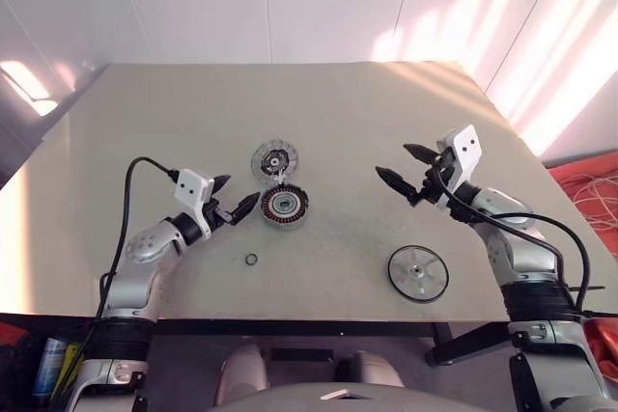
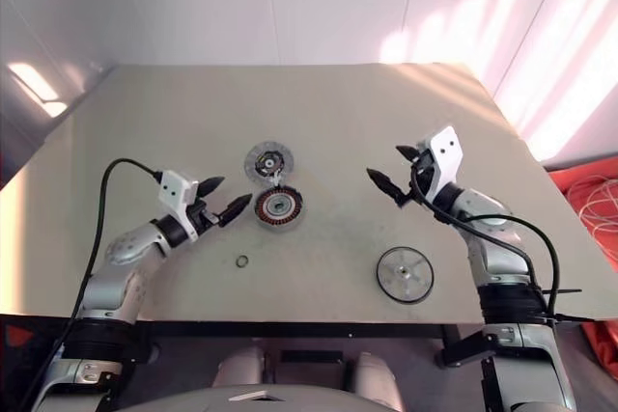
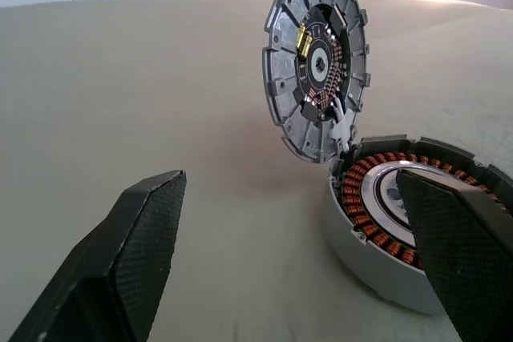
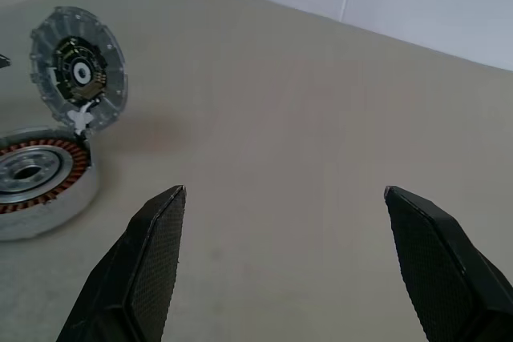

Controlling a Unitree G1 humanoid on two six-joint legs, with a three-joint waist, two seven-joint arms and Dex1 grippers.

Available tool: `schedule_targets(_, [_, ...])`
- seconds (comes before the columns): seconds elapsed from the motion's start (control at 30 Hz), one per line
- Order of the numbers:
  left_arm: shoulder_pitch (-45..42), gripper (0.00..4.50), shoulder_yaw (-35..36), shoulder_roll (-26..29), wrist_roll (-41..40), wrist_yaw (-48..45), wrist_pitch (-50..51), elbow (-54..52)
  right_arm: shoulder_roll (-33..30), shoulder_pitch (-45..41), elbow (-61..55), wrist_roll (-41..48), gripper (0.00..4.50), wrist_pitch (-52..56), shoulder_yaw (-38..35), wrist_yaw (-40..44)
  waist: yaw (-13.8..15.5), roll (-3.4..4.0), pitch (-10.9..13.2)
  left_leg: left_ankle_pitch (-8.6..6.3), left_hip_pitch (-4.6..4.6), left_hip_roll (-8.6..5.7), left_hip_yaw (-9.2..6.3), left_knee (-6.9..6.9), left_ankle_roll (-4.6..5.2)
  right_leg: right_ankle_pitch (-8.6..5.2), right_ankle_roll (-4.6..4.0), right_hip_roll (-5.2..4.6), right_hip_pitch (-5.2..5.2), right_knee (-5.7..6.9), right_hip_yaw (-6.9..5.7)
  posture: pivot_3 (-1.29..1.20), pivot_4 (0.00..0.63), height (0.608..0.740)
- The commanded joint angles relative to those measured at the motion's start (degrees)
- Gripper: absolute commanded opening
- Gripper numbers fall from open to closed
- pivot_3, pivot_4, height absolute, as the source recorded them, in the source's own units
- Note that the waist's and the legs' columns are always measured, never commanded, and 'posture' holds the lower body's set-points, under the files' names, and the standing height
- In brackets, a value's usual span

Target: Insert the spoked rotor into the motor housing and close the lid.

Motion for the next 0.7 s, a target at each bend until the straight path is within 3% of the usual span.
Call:
schedule_targets(0.03, [-0.8, 4.45, 1.2, 1.1, -1.4, -0.7, 0.6, -2.8, -2.4, -0.9, -4.7, 1.5, 4.48, 2.6, 0.7, 3.1, 0.1, 0.00, 0.0, 0.00, -0.01, 0.00, 0.00, 0.00, 0.00, 0.00, 0.00, 0.00, 0.00, -0.01, 0.00, 0.00, 0.000, 0.740])
schedule_targets(0.33, [1.3, 4.45, 0.9, 3.2, -5.4, -4.7, 5.8, -7.4, -5.7, -0.4, -9.1, -4.8, 4.48, 3.6, 7.3, 5.3, 0.2, -0.01, 0.0, 0.00, -0.05, 0.00, 0.01, -0.02, 0.00, 0.00, 0.00, 0.00, -0.05, -0.03, 0.00, 0.00, 0.000, 0.740])
schedule_targets(0.6, [4.7, 4.45, 2.1, 12.9, -12.5, -15.5, 16.0, -12.5, -4.7, -0.8, -6.6, -7.6, 4.48, 2.0, 8.4, 3.4, 0.1, -0.01, 0.0, 0.00, -0.03, -0.01, 0.04, -0.03, -0.01, -0.01, -0.01, 0.00, -0.07, -0.03, 0.01, 0.00, 0.000, 0.740])
schedule_targets(0.7, [5.6, 4.45, 1.3, 17.6, -11.2, -19.3, 15.4, -11.8, -4.3, -1.1, -5.9, -8.1, 4.48, 1.5, 8.2, 3.1, 0.0, 0.00, 0.0, 0.00, -0.01, 0.00, 0.04, -0.05, -0.02, -0.02, -0.01, 0.01, -0.07, -0.02, 0.02, 0.00, 0.000, 0.740])
